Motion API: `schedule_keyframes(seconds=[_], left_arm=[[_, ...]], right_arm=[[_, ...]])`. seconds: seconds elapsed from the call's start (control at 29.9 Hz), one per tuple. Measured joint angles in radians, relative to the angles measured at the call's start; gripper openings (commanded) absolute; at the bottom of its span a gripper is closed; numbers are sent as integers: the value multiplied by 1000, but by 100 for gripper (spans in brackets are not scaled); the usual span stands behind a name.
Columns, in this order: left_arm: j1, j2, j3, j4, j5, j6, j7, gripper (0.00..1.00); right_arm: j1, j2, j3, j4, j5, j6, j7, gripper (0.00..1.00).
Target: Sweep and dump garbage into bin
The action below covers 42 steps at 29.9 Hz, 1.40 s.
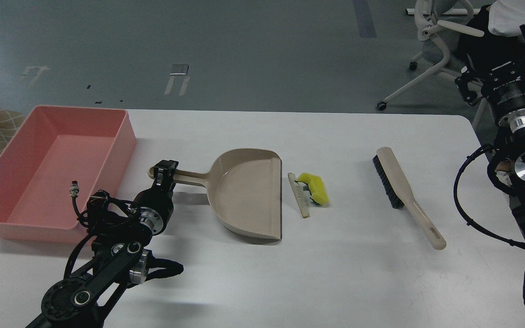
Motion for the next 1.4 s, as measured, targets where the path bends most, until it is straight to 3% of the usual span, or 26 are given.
schedule_keyframes(seconds=[0.2, 0.63, 0.77, 0.83, 1.1, 1.4], left_arm=[[-2, 1, 0, 0, 1, -2, 0, 27], [2, 0, -1, -10, 1, -4, 1, 24], [-2, 0, 17, -12, 2, -4, 1, 9], [-4, -1, 22, -13, 3, -5, 1, 7], [-13, 3, 25, -57, 3, -8, 2, 6], [-89, 36, 25, -114, 0, -9, 42, 7]], right_arm=[[-1, 0, -1, 0, 0, 0, 0, 100], [-1, 0, 0, 0, 0, 0, 0, 100], [-1, 0, 0, 0, 0, 0, 0, 100], [-1, 0, -1, 0, 0, 0, 0, 100], [-1, -1, 1, 0, 0, 0, 0, 100], [10, -11, -2, 4, -16, 0, 1, 100]])
